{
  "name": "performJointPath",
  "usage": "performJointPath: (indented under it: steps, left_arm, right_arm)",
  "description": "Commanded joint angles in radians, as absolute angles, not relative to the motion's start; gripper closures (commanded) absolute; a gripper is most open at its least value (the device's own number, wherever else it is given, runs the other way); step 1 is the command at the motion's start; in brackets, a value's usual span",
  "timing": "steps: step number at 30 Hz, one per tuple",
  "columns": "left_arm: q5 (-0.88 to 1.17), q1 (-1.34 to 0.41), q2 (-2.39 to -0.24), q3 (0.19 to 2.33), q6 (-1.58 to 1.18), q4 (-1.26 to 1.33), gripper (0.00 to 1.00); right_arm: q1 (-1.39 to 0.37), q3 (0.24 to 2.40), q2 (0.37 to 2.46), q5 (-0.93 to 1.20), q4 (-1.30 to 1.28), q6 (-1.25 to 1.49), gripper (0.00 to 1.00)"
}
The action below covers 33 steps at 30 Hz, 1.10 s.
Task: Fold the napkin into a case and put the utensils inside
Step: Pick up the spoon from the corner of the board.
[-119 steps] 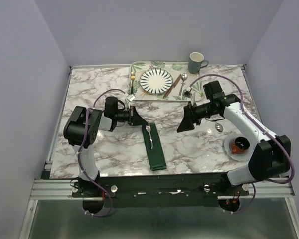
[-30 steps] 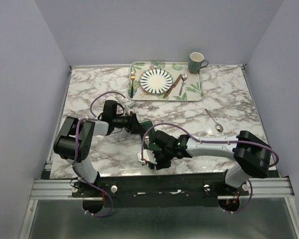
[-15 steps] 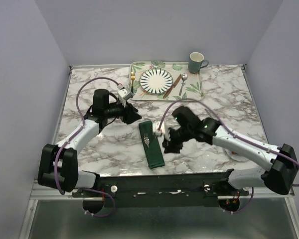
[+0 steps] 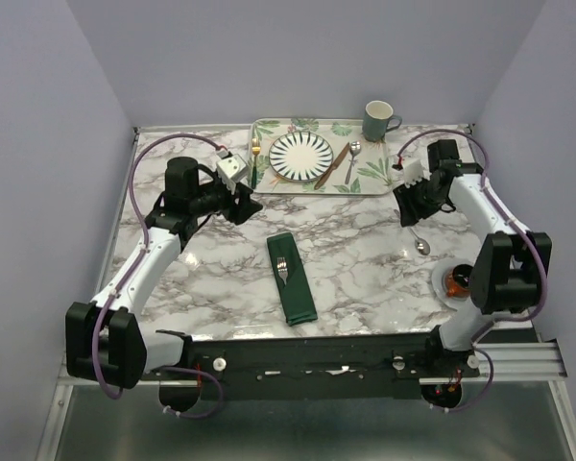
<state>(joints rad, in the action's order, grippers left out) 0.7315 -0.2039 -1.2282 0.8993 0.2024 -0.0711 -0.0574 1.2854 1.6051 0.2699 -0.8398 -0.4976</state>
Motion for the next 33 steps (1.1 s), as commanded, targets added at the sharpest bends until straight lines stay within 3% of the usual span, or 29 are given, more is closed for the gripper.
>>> performJointPath:
  steps: [1, 18, 25, 26, 27, 33]
  left_arm:
    - [0.716, -0.202, -1.278, 0.994, 0.259, -0.158, 0.35]
    - [0.709, -0.216, -1.278, 1.025, 0.336, -0.23, 0.37]
    - [0.73, -0.265, -1.307, 1.061, 0.458, -0.304, 0.4]
    - [0.741, -0.276, -1.312, 1.066, 0.506, -0.334, 0.4]
    - [0.744, -0.287, -1.318, 1.071, 0.531, -0.347, 0.4]
    - [0.752, -0.426, -1.313, 1.069, 0.795, -0.399, 0.4]
  right_arm:
    - [-0.005, 1.377, 1.764, 0.173, -0.919, -0.506, 0.44]
    - [0.052, 1.428, 2.0, 0.183, -0.867, -0.474, 0.51]
    - [0.04, 1.373, 1.994, 0.221, -0.853, -0.437, 0.76]
    - [0.037, 1.364, 1.974, 0.227, -0.854, -0.433, 0.91]
    - [0.035, 1.355, 1.962, 0.232, -0.861, -0.425, 0.99]
    - [0.025, 1.391, 1.82, 0.509, -0.971, -0.295, 0.99]
